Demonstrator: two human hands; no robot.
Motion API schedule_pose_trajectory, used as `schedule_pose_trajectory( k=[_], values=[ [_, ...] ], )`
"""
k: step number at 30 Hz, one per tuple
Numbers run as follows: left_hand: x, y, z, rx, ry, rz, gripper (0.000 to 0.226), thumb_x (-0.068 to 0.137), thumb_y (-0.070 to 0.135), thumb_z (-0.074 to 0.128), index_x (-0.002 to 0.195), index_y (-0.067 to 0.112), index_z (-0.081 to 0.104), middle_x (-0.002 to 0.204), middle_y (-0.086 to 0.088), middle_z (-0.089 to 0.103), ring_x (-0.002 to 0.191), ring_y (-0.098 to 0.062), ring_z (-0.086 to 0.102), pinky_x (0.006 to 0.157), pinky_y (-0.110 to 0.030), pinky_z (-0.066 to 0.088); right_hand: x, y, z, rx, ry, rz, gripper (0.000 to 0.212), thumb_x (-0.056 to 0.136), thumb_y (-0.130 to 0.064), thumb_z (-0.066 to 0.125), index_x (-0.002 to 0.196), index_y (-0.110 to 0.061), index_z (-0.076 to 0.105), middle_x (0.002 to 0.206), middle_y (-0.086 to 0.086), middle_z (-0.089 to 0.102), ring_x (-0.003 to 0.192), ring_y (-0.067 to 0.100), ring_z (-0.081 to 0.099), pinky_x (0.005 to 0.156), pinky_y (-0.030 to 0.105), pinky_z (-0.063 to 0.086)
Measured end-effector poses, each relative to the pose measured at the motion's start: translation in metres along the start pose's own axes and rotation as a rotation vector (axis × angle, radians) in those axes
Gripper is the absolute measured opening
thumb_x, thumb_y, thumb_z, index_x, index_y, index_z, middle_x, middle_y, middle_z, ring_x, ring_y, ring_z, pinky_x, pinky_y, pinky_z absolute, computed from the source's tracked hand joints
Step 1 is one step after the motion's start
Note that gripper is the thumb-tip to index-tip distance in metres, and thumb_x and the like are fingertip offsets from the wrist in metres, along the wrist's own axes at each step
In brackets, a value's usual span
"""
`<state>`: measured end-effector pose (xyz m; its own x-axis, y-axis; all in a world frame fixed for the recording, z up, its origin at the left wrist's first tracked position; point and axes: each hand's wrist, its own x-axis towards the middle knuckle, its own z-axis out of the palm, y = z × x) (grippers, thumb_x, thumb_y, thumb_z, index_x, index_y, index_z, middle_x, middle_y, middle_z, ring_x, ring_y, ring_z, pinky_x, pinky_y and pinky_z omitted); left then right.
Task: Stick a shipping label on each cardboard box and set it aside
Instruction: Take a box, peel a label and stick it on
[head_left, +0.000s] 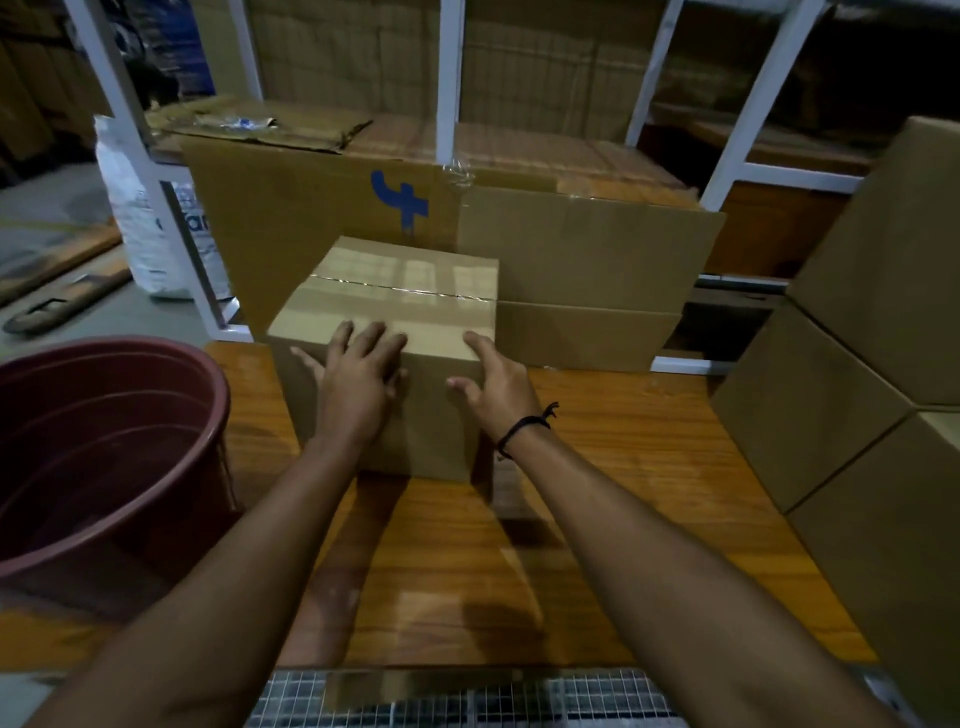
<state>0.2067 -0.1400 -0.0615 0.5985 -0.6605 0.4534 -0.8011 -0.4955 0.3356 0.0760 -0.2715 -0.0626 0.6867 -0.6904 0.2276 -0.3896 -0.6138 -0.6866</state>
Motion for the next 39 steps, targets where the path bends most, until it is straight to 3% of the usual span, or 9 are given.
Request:
schedule_pose_trajectory(
  k=[6, 10, 16, 21, 23, 26, 29, 33, 39],
  values=[
    [-0.041, 0.068, 0.01, 0.075, -0.036, 0.195, 0.047, 0.089, 0.042, 0.061, 0.134, 0.034, 0.054, 0.144, 0.0, 0.051, 0.138, -0.031, 0.038, 0.104, -0.079, 0.005, -0.061, 0.044, -0.065, -0.029, 0.101, 0.031, 0.063, 0.086, -0.024, 0.071, 0.141, -0.03, 0.043, 0.142, -0.004, 0.05, 0.13, 0.013, 0.046, 0.103, 0.024, 0.04],
    [-0.044, 0.091, 0.006, 0.12, -0.014, 0.387, 0.052, 0.085, 0.058, 0.058, 0.13, 0.032, 0.058, 0.137, 0.001, 0.058, 0.131, -0.032, 0.047, 0.106, -0.076, 0.008, -0.097, 0.07, -0.105, -0.001, 0.113, 0.102, 0.063, 0.086, -0.022, 0.071, 0.14, -0.037, 0.043, 0.141, -0.003, 0.05, 0.128, 0.015, 0.047, 0.1, 0.037, 0.049],
    [-0.052, 0.122, 0.002, 0.161, -0.112, 0.406, 0.069, 0.083, 0.074, 0.046, 0.141, 0.036, 0.046, 0.148, 0.002, 0.046, 0.139, -0.031, 0.036, 0.111, -0.067, 0.01, -0.117, 0.094, -0.133, -0.026, 0.1, 0.123, 0.067, 0.086, -0.025, 0.07, 0.143, -0.04, 0.037, 0.146, -0.006, 0.044, 0.133, 0.015, 0.041, 0.104, 0.034, 0.045],
    [-0.042, 0.136, -0.003, 0.271, -0.204, 0.467, 0.09, 0.079, 0.081, 0.041, 0.153, 0.041, 0.009, 0.162, 0.001, 0.016, 0.149, -0.032, 0.007, 0.112, -0.067, -0.006, -0.128, 0.112, -0.128, 0.146, 0.031, 0.18, 0.122, 0.073, -0.031, 0.081, 0.136, -0.062, -0.019, 0.162, -0.004, 0.003, 0.142, 0.016, 0.023, 0.108, 0.042, 0.032],
    [-0.039, 0.146, -0.004, 0.282, -0.278, 0.526, 0.093, 0.08, 0.078, 0.046, 0.152, 0.041, -0.001, 0.164, 0.0, 0.008, 0.15, -0.031, 0.0, 0.114, -0.066, -0.002, -0.137, 0.123, -0.116, 0.303, 0.06, 0.288, 0.136, 0.065, -0.031, 0.085, 0.127, -0.067, -0.03, 0.162, -0.002, 0.005, 0.14, 0.017, 0.029, 0.109, 0.047, 0.035],
    [-0.04, 0.168, 0.002, 0.293, -0.357, 0.57, 0.099, 0.08, 0.072, 0.055, 0.152, 0.04, -0.006, 0.164, -0.005, 0.004, 0.149, -0.035, -0.002, 0.115, -0.064, 0.002, -0.143, 0.134, -0.095, 0.373, 0.013, 0.379, 0.136, 0.067, -0.02, 0.086, 0.143, -0.049, -0.023, 0.149, -0.006, 0.033, 0.131, 0.01, 0.038, 0.105, 0.042, 0.04],
    [-0.038, 0.177, 0.008, 0.325, -0.408, 0.495, 0.108, 0.079, 0.068, 0.06, 0.152, 0.035, -0.012, 0.163, -0.009, 0.0, 0.148, -0.039, -0.002, 0.117, -0.063, 0.006, -0.135, 0.136, -0.079, 0.359, 0.037, 0.425, 0.105, 0.07, -0.022, 0.085, 0.151, -0.026, 0.018, 0.134, -0.003, 0.051, 0.126, 0.017, 0.048, 0.097, 0.032, 0.045],
    [-0.034, 0.166, 0.007, 0.321, -0.342, 0.473, 0.093, 0.088, 0.06, 0.056, 0.154, 0.033, -0.004, 0.163, -0.008, 0.006, 0.148, -0.036, 0.008, 0.119, -0.055, 0.013, -0.124, 0.129, -0.077, 0.422, 0.068, 0.399, 0.089, 0.076, -0.024, 0.08, 0.148, -0.034, 0.027, 0.126, -0.003, 0.057, 0.118, 0.021, 0.055, 0.093, 0.04, 0.052],
    [-0.039, 0.154, -0.006, 0.098, -0.209, 0.355, 0.082, 0.09, 0.059, 0.053, 0.155, 0.03, 0.012, 0.162, -0.001, 0.017, 0.147, -0.03, 0.018, 0.119, -0.046, 0.015, -0.105, 0.108, -0.121, 0.233, 0.008, 0.221, 0.095, 0.083, -0.029, 0.072, 0.142, -0.062, 0.006, 0.144, -0.003, 0.044, 0.128, 0.019, 0.046, 0.101, 0.044, 0.047]
  ],
)
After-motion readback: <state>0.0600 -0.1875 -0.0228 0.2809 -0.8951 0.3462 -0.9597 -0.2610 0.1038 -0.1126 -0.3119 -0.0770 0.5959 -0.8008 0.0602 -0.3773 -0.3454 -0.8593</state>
